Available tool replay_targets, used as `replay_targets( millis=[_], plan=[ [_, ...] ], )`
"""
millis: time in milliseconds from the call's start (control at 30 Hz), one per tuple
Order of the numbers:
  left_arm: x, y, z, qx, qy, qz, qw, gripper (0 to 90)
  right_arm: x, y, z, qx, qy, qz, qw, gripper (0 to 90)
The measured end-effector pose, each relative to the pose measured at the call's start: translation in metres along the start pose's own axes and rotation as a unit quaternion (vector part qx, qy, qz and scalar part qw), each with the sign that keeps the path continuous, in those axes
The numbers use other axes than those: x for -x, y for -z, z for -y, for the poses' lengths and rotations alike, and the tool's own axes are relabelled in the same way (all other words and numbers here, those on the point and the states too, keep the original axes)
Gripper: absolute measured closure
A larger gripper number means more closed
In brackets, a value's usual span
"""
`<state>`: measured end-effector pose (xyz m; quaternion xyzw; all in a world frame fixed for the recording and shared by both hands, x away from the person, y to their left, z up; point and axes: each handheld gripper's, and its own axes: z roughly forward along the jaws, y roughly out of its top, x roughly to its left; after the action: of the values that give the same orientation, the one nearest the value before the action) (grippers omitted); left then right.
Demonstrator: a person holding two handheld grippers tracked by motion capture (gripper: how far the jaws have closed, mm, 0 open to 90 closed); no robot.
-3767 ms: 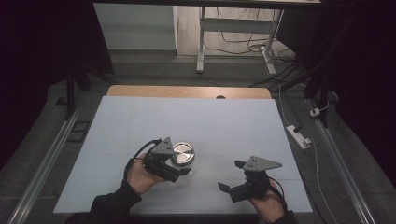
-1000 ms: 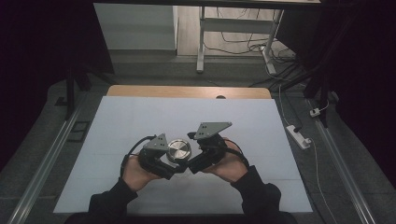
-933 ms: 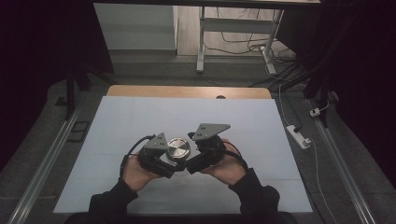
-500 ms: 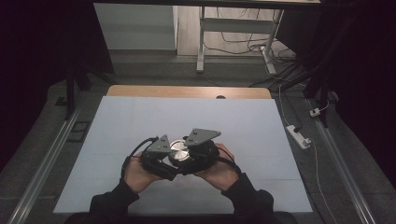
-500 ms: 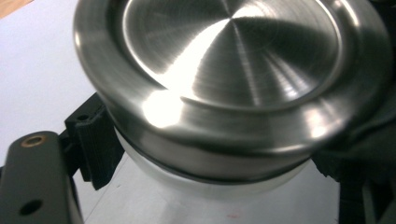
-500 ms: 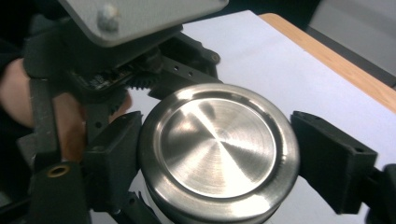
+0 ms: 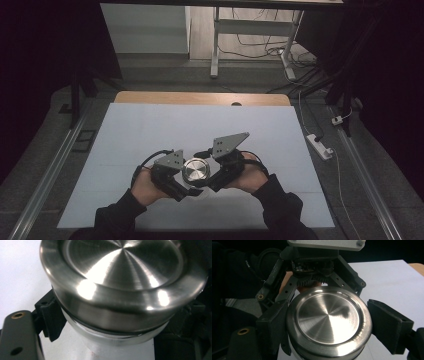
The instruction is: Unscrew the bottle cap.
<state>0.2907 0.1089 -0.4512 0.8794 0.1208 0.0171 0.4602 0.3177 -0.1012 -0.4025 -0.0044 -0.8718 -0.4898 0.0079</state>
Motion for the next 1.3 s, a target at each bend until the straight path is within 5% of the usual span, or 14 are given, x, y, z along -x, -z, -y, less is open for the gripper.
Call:
replay_targets(
  millis=[167,367,433,633,767,1033,1067,1133,1300],
  plan=[
    [-0.003,0.004,0.001,0.011,0.028,-0.039,0.9988,15.9,0.000,0.001,-0.003,0.003,-0.024,0.038,0.9990,13.4],
    [-0.009,0.009,0.004,0.017,0.070,-0.104,0.9920,15.9,-0.008,0.001,-0.013,0.002,-0.057,0.136,0.9890,11.8],
    [-0.010,0.008,0.006,0.016,0.079,-0.112,0.9904,15.9,-0.012,-0.003,-0.015,-0.003,-0.063,0.156,0.9858,13.4],
    [-0.008,0.004,0.005,0.015,0.077,-0.110,0.9909,15.9,-0.015,-0.013,-0.014,-0.011,-0.068,0.173,0.9824,14.8],
    [-0.005,0.001,0.001,0.016,0.068,-0.101,0.9924,15.9,-0.011,-0.016,-0.011,-0.003,-0.088,0.168,0.9819,17.1],
    [-0.006,0.004,0.001,0.012,0.037,-0.047,0.9982,15.9,-0.014,-0.015,-0.012,-0.017,-0.058,0.146,0.9875,19.6],
    [-0.006,0.005,0.001,0.013,0.031,-0.038,0.9987,15.9,-0.012,-0.011,-0.012,-0.010,-0.046,0.115,0.9923,19.6],
    [-0.005,0.007,0.000,0.017,0.013,-0.008,0.9997,15.9,-0.009,-0.007,-0.010,-0.001,-0.043,0.078,0.9960,19.6],
    [-0.001,0.003,0.001,0.016,-0.014,0.036,0.9992,15.8,-0.001,-0.001,-0.002,0.013,-0.017,-0.013,0.9997,19.6]
  ],
)
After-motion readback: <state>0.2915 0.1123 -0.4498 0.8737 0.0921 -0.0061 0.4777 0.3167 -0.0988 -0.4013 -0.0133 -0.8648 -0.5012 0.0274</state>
